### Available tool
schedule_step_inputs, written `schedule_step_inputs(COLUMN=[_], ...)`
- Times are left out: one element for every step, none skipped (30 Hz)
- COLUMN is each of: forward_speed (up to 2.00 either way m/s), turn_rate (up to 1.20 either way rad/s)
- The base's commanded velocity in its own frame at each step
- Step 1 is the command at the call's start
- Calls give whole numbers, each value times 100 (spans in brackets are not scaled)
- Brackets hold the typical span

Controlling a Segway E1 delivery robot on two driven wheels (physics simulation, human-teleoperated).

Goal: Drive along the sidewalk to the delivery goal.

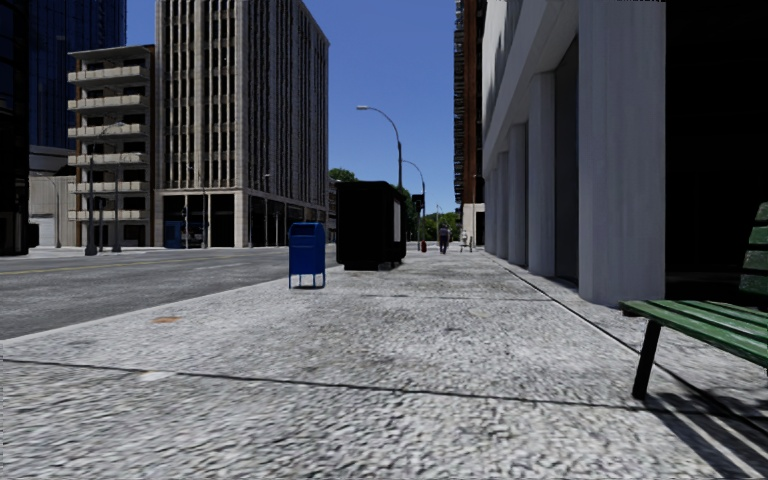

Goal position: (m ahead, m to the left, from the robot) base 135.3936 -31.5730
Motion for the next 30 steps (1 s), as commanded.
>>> schedule_step_inputs(forward_speed=[200,200,200,200,200,200,200,200,200,200,200,200,200,200,200,200,200,200,200,200,200,200,200,200,200,200,200,200,200,200], turn_rate=[0,0,0,0,0,0,0,-6,-24,-24,-45,-54,-56,-57,-57,-57,-15,-3,-3,0,0,0,0,0,0,0,0,0,0,-15])
